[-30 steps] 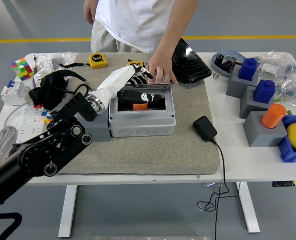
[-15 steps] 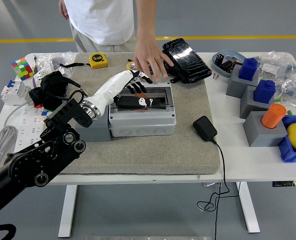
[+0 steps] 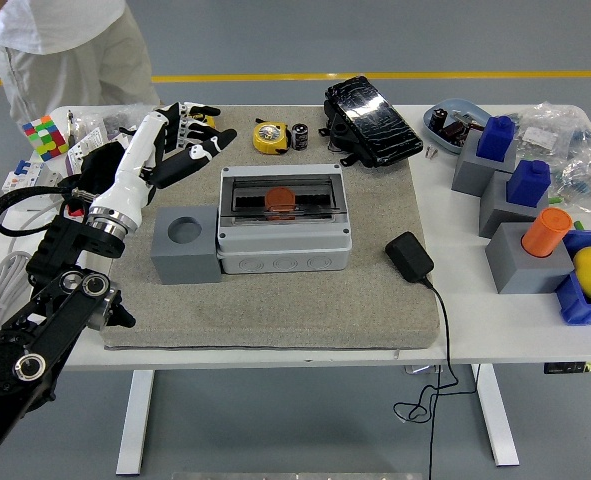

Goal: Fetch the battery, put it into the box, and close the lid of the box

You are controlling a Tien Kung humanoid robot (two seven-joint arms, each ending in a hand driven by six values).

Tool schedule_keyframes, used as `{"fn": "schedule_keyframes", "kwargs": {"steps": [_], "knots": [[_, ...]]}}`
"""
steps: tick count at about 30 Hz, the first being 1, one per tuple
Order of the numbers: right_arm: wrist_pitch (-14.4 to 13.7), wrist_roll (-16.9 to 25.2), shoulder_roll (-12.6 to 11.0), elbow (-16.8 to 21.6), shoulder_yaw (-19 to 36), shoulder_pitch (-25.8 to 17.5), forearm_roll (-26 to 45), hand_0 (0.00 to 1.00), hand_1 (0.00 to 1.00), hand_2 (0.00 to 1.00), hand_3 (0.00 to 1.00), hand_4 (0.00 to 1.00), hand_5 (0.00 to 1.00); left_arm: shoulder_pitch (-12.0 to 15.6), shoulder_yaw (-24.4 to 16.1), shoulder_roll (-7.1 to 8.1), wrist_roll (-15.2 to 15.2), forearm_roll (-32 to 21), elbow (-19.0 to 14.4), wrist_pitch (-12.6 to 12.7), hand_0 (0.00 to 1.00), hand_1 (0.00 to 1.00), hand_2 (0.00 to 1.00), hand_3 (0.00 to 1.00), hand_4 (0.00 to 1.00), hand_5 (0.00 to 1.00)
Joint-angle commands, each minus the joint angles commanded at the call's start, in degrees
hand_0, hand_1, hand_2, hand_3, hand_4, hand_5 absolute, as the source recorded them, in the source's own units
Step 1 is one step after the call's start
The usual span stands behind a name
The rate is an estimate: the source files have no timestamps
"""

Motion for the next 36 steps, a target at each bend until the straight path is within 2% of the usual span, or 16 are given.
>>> {"fn": "schedule_keyframes", "kwargs": {"steps": [7, 14, 20, 36], "knots": [[0.2, -0.8, -0.7, -0.1, 0.4, 0.4, -0.2, 0.558, 0.595, 0.581, 0.542, 0.918, 0.465, 2.4, -5.3, 0.59, -0.9, -4.8, -0.8, 0.5, 0.419, 0.548, 0.537, 0.623, 0.998, 0.543], [0.6, -1.6, -0.9, -0.1, 0.7, 1.0, -0.5, 0.558, 0.595, 0.584, 0.542, 0.918, 0.465, 3.4, -8.0, 1.15, -0.8, -6.0, -1.1, 0.2, 0.425, 0.548, 0.538, 0.621, 0.998, 0.543], [0.7, -1.9, -1.0, -0.2, 0.6, 1.4, -0.4, 0.558, 0.596, 0.584, 0.542, 0.919, 0.466, 3.3, -8.6, 1.42, -0.4, -5.8, -1.3, -0.1, 0.422, 0.551, 0.542, 0.619, 0.998, 0.536], [0.7, -2.1, -1.2, -0.3, 0.2, 1.5, -0.3, 0.557, 0.597, 0.586, 0.544, 0.920, 0.475, 3.9, -9.9, 0.93, 0.6, -5.0, -1.3, -0.8, 0.414, 0.549, 0.540, 0.604, 0.998, 0.513]]}}
